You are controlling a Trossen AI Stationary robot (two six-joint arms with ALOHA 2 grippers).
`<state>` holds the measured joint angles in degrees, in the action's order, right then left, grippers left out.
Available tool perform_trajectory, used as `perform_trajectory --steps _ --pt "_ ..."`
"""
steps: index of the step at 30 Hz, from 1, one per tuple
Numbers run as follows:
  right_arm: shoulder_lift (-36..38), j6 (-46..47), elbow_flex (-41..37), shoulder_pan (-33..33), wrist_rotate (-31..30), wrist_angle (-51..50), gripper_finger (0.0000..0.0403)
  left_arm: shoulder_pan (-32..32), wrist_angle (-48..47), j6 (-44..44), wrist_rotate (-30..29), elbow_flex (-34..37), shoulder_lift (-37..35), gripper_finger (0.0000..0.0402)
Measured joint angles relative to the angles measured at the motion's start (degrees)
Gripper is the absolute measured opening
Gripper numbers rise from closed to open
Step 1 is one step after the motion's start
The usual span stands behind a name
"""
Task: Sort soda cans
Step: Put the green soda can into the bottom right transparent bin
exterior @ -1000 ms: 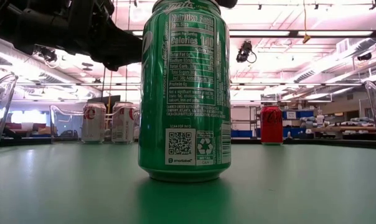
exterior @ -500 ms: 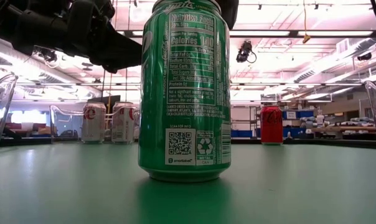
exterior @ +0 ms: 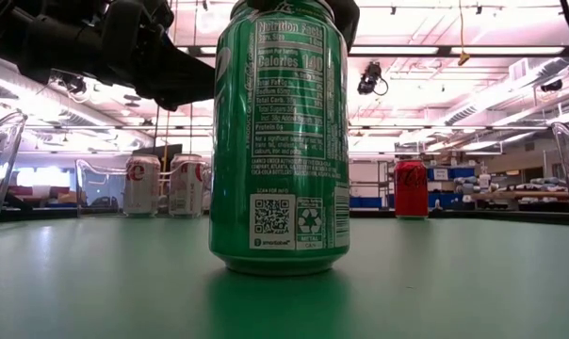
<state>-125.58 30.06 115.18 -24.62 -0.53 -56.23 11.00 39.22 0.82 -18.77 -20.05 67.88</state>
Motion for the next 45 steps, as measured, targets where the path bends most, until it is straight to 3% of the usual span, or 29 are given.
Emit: perform_trajectory --steps 9,22,27,45 --pt "0.5 -0.36 -2.81 0.0 1.84 2.61 0.0292 0.0 -0.02 -0.02 -0.02 0.0 0.0 0.0248" --pt "-0.15 2.78 -3.5 0.61 9.91 5.48 0.0353 0.0 -0.17 -0.04 -0.02 0.0 0.0 0.0248" --pt "-0.15 2.42 -3.48 0.54 8.97 5.73 0.0355 0.0 -0.2 -0.04 -0.02 0.0 0.0 0.0248" --pt "0.15 1.21 -6.34 1.11 6.58 6.66 0.0296 0.0 -0.57 -0.04 -0.02 0.0 0.0 0.0249"
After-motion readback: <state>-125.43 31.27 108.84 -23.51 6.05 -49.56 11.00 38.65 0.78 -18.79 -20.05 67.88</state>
